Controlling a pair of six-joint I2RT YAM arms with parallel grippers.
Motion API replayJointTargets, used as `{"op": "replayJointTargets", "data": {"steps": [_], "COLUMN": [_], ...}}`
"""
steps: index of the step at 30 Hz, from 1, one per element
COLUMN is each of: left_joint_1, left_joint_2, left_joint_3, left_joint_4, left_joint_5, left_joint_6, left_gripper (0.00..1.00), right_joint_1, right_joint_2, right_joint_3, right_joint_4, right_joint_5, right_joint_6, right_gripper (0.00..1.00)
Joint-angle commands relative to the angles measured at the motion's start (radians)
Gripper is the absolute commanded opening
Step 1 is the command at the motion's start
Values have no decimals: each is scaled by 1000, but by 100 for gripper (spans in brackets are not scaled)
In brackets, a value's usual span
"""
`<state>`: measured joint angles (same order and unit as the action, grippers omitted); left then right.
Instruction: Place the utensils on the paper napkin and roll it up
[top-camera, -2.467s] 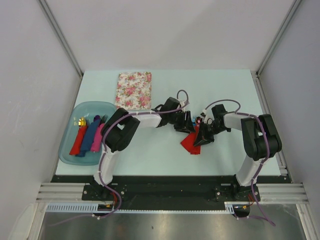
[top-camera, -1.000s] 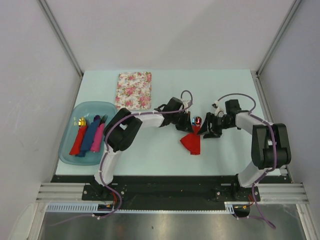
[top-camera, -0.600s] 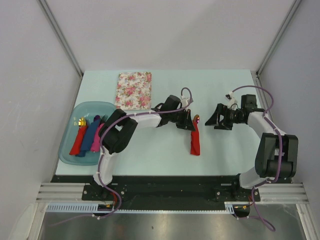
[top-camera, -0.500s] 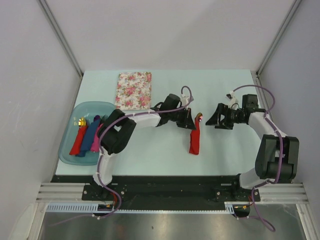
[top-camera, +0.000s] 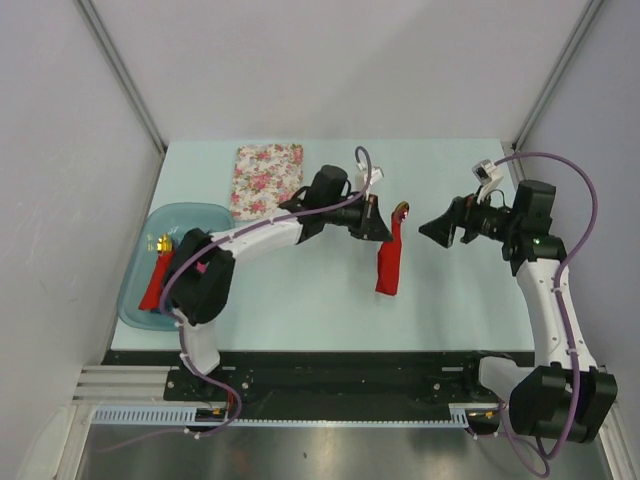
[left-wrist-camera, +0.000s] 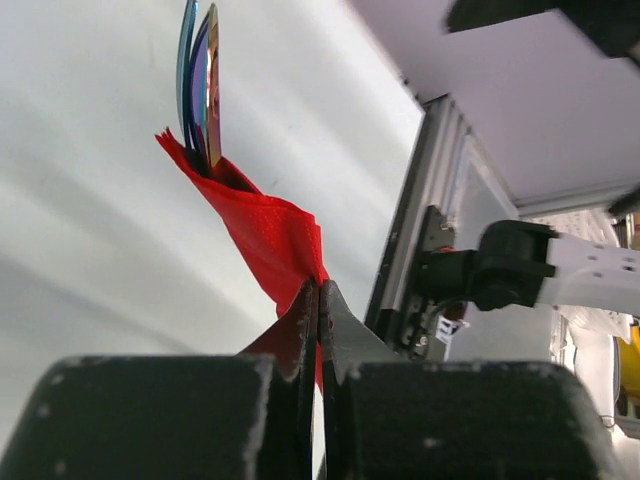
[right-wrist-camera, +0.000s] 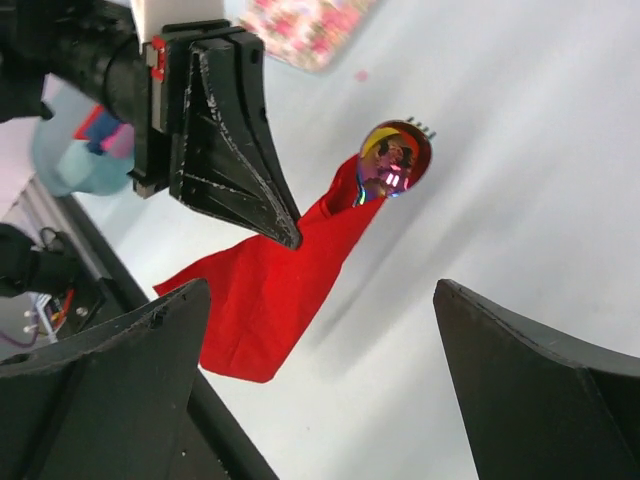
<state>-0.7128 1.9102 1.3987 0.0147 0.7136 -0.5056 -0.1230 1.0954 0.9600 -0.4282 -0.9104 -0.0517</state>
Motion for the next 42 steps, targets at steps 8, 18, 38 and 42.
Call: {"op": "replayJointTargets", "data": {"steps": [8, 18, 38, 42], "left_joint_1": [67, 111, 35, 21], "left_joint_2": [-350, -568, -801, -821], "left_joint_3": [66, 22, -73, -81], "left_joint_4": [-157, -78, -104, -105], "left_joint_5": [187, 400, 497, 495], "left_joint_6": [203, 220, 299, 315], "left_gripper": [0, 0, 0, 0], "right_joint_1": [12, 365, 787, 824], "right_joint_2": [-122, -227, -201, -180], "right_joint_3": [-30, -66, 97, 91], "right_joint_4": [412, 634, 658, 648], "right_joint_5": [-280, -44, -32, -27], "right_joint_6": [320, 382, 339, 316], "right_gripper": [100, 98, 89, 79]}}
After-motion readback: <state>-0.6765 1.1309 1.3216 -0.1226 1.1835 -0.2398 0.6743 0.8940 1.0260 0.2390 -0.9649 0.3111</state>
